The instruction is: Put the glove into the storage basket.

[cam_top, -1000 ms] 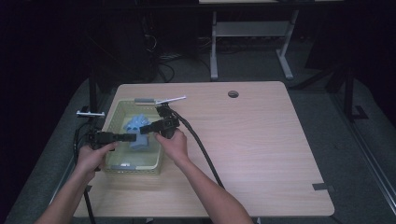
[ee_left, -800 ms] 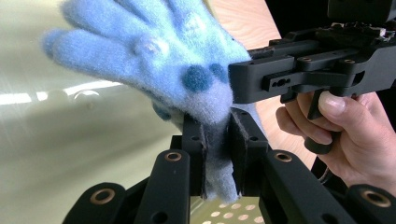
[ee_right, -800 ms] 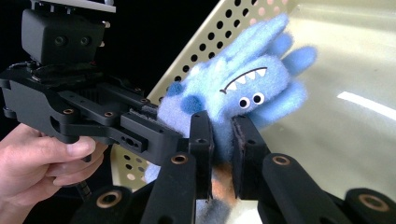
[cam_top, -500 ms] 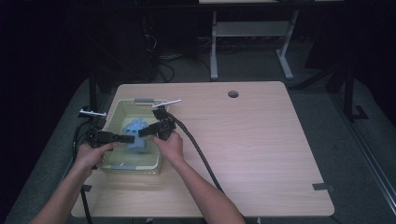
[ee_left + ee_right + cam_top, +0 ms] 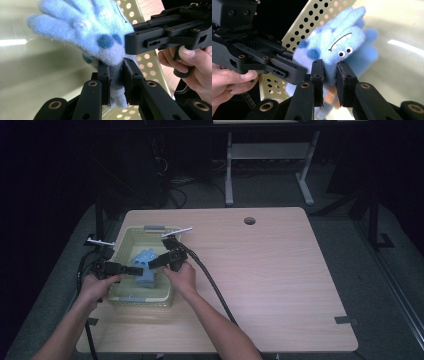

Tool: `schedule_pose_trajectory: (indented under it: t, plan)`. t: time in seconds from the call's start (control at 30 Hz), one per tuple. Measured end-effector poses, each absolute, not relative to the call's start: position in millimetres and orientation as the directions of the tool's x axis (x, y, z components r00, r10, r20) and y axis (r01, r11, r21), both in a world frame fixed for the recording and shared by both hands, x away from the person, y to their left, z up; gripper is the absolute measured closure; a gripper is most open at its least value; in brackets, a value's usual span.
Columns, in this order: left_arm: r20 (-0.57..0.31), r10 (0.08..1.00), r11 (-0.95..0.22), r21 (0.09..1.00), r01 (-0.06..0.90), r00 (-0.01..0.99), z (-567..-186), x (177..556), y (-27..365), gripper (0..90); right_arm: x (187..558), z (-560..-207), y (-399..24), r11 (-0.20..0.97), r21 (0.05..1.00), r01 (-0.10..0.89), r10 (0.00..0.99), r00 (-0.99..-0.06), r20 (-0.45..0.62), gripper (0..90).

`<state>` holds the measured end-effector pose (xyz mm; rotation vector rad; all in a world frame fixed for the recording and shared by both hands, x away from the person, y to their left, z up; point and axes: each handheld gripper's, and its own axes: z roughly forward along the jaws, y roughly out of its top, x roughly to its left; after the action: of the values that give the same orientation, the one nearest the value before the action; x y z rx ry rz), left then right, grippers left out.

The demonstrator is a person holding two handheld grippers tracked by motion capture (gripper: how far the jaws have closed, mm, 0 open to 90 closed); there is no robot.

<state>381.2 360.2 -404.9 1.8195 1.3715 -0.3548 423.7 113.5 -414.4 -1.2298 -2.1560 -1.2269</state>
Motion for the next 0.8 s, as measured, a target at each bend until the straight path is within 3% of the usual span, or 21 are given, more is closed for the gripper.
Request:
schedule_pose_trajectory:
  t: [0.17,0.37,0.67,0.8]
  plan:
    - [-0.635,0.683,-0.092,0.415,0.905,0.361,-409.5,381.6,358.8,77.3,424.2,-414.3,113.1,0.239,0.505,0.829,0.519,-0.549,0.656,76.8]
    - [-0.542,0.765,-0.155,0.370,0.916,0.348,-413.5,385.1,348.0,77.4,421.6,-407.3,109.1,0.251,0.522,0.815,0.555,-0.563,0.613,74.0]
    - [-0.490,0.819,-0.171,0.287,0.942,0.298,-418.2,392.1,340.9,74.9,417.0,-396.9,100.1,0.249,0.555,0.794,0.547,-0.588,0.595,73.4]
    - [-0.451,0.849,-0.175,0.248,0.953,0.274,-419.6,396.4,341.4,63.2,415.0,-392.9,90.7,0.234,0.570,0.787,0.543,-0.593,0.595,72.7]
